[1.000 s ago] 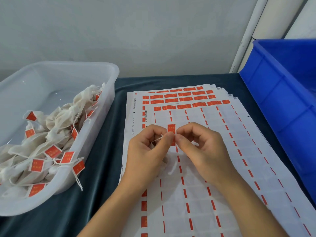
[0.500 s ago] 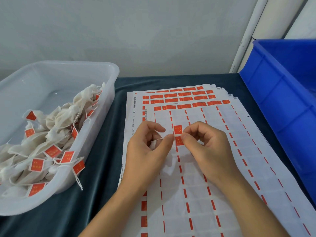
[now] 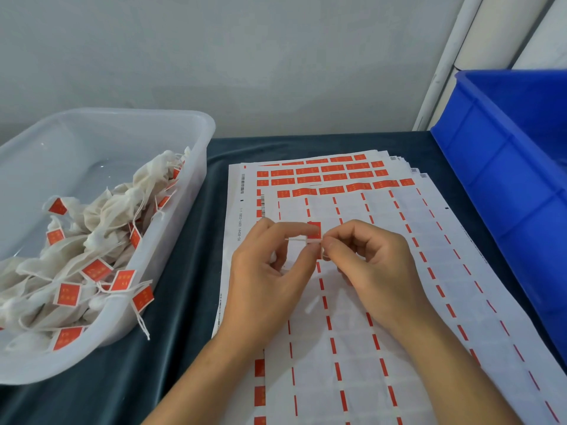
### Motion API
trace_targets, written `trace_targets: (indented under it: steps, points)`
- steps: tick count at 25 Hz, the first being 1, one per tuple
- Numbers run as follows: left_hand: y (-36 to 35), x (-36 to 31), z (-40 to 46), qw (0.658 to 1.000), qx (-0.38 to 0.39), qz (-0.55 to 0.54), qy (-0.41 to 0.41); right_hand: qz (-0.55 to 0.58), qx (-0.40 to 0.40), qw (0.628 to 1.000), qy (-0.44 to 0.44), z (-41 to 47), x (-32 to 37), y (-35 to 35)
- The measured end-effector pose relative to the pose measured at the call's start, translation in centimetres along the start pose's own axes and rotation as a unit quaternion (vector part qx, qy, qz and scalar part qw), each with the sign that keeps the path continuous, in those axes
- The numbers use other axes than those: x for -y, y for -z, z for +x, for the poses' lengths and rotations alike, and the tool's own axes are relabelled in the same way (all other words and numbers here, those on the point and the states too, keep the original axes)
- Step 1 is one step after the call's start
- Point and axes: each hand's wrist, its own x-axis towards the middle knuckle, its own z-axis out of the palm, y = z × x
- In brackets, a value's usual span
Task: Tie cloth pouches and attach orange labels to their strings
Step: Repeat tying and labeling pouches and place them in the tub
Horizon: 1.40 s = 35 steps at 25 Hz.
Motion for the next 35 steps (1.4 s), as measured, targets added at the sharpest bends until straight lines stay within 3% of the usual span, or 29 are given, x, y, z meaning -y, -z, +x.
trace_targets:
  steps: [10,19,35]
  points:
    - [0.2,0.5,0.4,0.999,-0.008,0.044,0.027,-0.037,-0.046,0.998,0.037,0.1,-0.2,0.3]
    - [1.4,0.8,1.4,0.98,0.091,-0.09,0.151,-0.021,-0.005,1.0,0.015,0.1,-0.1,0.0]
    - [1.8,0.6,1.7,0.966,0.099,-0.121,0.208,0.021,-0.008,1.0,-0.013,0.3,0.2,0.4]
